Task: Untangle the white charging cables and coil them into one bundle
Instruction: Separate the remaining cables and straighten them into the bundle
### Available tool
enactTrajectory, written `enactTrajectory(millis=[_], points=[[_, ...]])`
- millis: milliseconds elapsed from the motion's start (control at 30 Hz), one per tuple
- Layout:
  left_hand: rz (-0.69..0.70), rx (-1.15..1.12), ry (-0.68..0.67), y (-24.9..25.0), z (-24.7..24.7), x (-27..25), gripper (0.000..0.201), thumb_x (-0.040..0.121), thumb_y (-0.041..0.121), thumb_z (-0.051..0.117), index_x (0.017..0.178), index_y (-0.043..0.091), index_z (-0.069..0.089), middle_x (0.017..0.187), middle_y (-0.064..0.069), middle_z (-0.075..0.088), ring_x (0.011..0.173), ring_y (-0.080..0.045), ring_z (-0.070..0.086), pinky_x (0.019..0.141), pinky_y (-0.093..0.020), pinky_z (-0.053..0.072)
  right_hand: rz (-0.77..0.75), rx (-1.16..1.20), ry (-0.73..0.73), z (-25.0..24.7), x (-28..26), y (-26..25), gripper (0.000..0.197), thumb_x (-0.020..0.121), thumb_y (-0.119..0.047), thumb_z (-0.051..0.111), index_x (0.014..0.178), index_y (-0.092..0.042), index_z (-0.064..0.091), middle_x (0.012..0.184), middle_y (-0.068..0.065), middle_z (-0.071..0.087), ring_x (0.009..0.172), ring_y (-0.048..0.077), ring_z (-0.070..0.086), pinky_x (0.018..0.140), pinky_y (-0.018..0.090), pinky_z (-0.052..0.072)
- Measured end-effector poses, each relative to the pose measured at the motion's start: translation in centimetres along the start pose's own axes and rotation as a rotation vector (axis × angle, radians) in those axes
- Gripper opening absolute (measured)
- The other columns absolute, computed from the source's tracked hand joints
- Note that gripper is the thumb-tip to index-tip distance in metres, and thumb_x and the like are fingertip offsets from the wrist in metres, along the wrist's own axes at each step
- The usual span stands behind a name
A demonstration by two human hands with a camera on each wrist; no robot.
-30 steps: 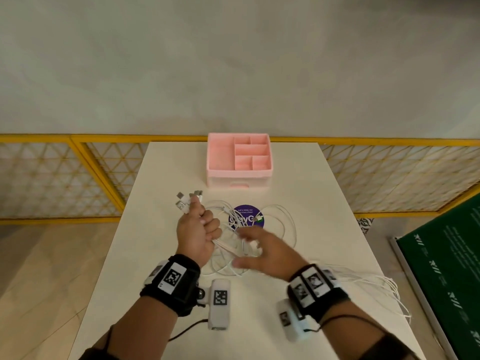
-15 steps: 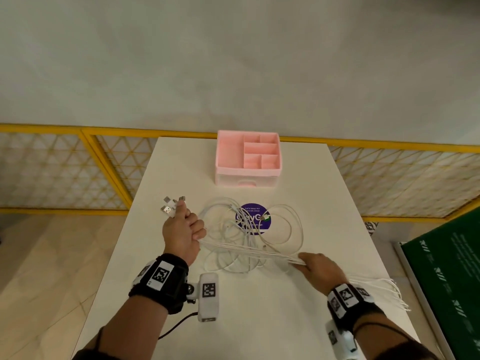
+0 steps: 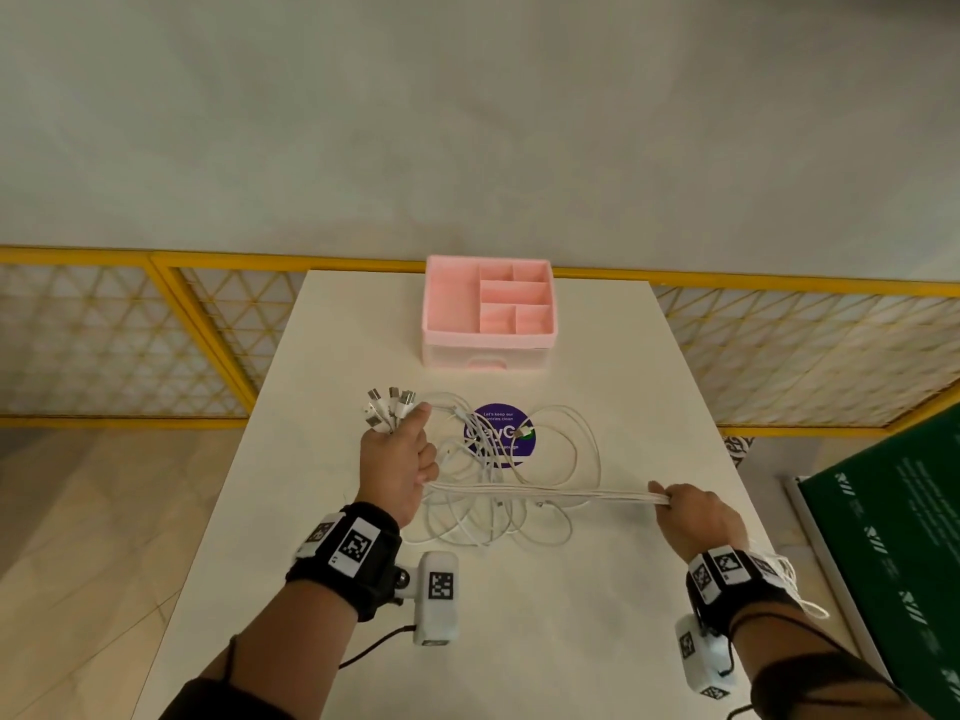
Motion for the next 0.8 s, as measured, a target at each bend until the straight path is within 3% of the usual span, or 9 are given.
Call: enactTrajectory(millis=[133,233,300,367,467,567,667,733,800], points=[[-0.003,-0.013,-0.011,-0.1,0.2,0.0,0.039,0.095,0.019,0.067,0.063,0.018,0.043,0.052,0.004,0.033,0.045,-0.009,0.032,0.042,-0.022,0.025,0.091,-0.032,-0.029,0.8,-0.5,-0.4,0.072,0.095,-0.068,0.014,0.088,-0.020,0.067,0.085,0.001,0.073,0.086,0.026,0.069,0.082,0.037,0.043],[0.010,-0.009,-0.005,-0.2,-0.3,0.4,0.041,0.096,0.025,0.065,0.065,0.022,0.039,0.053,0.005,0.025,0.044,-0.008,0.022,0.039,-0.021,0.019,0.078,0.024,-0.089,3.3,-1.1,-1.1,0.076,0.091,-0.071,0.011,0.092,-0.018,0.065,0.091,0.002,0.073,0.089,0.026,0.069,0.083,0.037,0.045],[0.009,0.016,0.013,-0.3,-0.9,0.6,0.040,0.098,0.029,0.063,0.067,0.025,0.038,0.052,0.008,0.022,0.042,-0.007,0.017,0.038,-0.019,0.015,0.063,0.068,-0.154,5.3,-1.5,-1.7,0.066,0.098,-0.065,0.018,0.102,-0.018,0.064,0.105,0.004,0.072,0.100,0.027,0.067,0.090,0.038,0.044],[-0.014,0.039,0.032,-0.4,-1.5,0.9,0.037,0.098,0.034,0.062,0.069,0.026,0.040,0.051,0.009,0.021,0.041,-0.007,0.016,0.037,-0.017,0.014,0.034,0.040,-0.229,6.4,-1.6,-2.2,0.048,0.103,-0.048,0.025,0.111,-0.020,0.063,0.117,0.003,0.069,0.109,0.026,0.064,0.095,0.039,0.042],[-0.093,0.071,0.057,-1.1,-2.2,1.1,0.043,0.098,0.042,0.059,0.064,0.027,0.038,0.051,0.008,0.019,0.040,-0.007,0.015,0.037,-0.016,0.013,0.023,0.077,-0.294,6.7,-1.0,-2.1,0.035,0.101,-0.033,0.034,0.117,-0.015,0.060,0.123,0.008,0.065,0.113,0.028,0.062,0.095,0.038,0.044],[-0.131,0.137,0.032,-1.9,-2.3,1.2,0.052,0.097,0.046,0.059,0.060,0.028,0.027,0.051,0.007,0.019,0.041,-0.008,0.015,0.039,-0.016,0.012,0.019,0.139,-0.282,6.3,-0.7,-2.0,0.040,0.103,-0.038,0.035,0.112,-0.009,0.060,0.118,0.014,0.066,0.109,0.033,0.063,0.089,0.036,0.048],[-0.120,0.206,-0.025,-2.2,-2.3,1.2,0.051,0.098,0.044,0.058,0.062,0.028,0.026,0.052,0.007,0.020,0.043,-0.009,0.016,0.040,-0.016,0.013,-0.006,0.090,-0.362,6.4,-0.4,-2.5,0.036,0.100,-0.034,0.039,0.117,-0.009,0.060,0.123,0.013,0.065,0.112,0.032,0.062,0.092,0.036,0.048],[-0.118,0.237,-0.047,-2.2,-2.5,1.2,0.050,0.098,0.044,0.058,0.061,0.028,0.028,0.055,0.006,0.020,0.044,-0.009,0.016,0.041,-0.017,0.013,-0.041,0.013,-0.475,6.0,0.2,-3.1,0.043,0.095,-0.039,0.050,0.127,-0.010,0.055,0.132,0.011,0.060,0.119,0.030,0.058,0.099,0.037,0.047],[-0.119,0.269,-0.043,-2.2,-2.9,1.2,0.050,0.098,0.045,0.057,0.060,0.028,0.029,0.057,0.004,0.020,0.045,-0.010,0.017,0.042,-0.018,0.012,-0.120,-0.092,-0.598,4.8,0.7,-4.2,0.064,0.081,-0.051,0.070,0.129,-0.013,0.053,0.131,0.008,0.059,0.120,0.026,0.057,0.100,0.036,0.046]])
Point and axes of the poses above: each hand's wrist, its own x-axis towards the middle knuckle, its own z-axis out of the palm, y = z × x, the point moved 7 cm from there along x, towards the middle knuckle
